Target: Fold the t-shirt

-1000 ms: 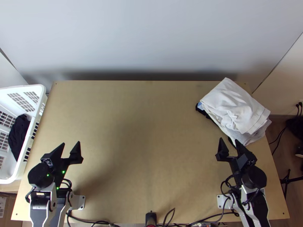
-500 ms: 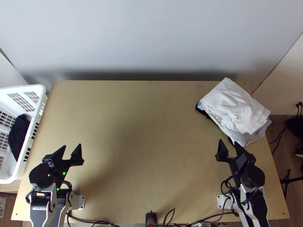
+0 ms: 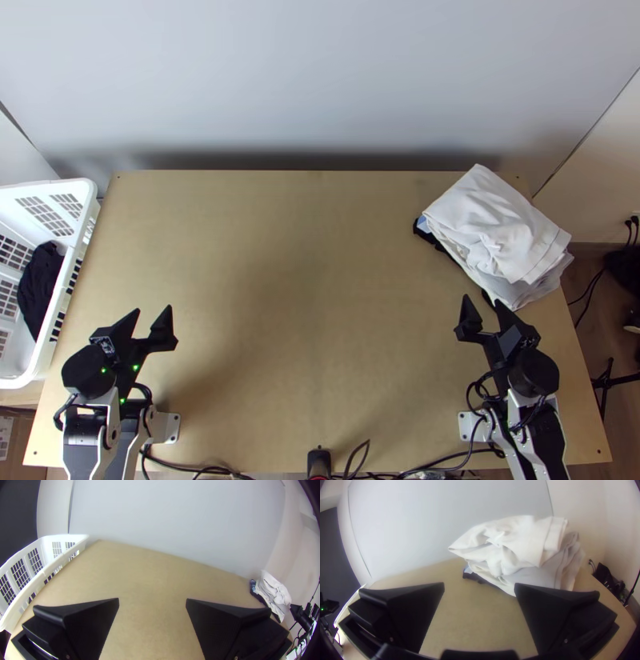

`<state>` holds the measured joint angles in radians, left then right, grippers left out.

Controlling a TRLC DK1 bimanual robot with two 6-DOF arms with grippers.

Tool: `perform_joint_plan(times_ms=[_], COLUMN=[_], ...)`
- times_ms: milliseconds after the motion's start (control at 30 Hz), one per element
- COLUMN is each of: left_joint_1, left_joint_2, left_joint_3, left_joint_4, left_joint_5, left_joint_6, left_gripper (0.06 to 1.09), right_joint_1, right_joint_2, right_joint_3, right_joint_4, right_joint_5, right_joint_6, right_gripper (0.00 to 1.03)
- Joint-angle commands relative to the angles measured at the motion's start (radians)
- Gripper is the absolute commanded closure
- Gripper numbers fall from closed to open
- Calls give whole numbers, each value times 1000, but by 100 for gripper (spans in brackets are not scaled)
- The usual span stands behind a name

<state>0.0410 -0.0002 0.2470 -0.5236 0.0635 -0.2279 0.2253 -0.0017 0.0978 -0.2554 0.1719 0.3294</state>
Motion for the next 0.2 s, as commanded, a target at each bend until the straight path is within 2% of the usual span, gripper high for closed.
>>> perform_joint_plan(times_ms=[0,167], left_joint_1=[0,0], left_joint_2=[0,0], left_joint_3=[0,0], left_joint_4=[-1,-1], left_joint_5=[1,1], left_joint_6=[-1,-2], left_gripper=[11,11], right_joint_1=[0,0], right_joint_2=[0,0], right_joint_3=[0,0], right_joint_4=[-1,1], right_joint_5=[0,0], right_joint_6=[0,0], right_gripper=[5,5])
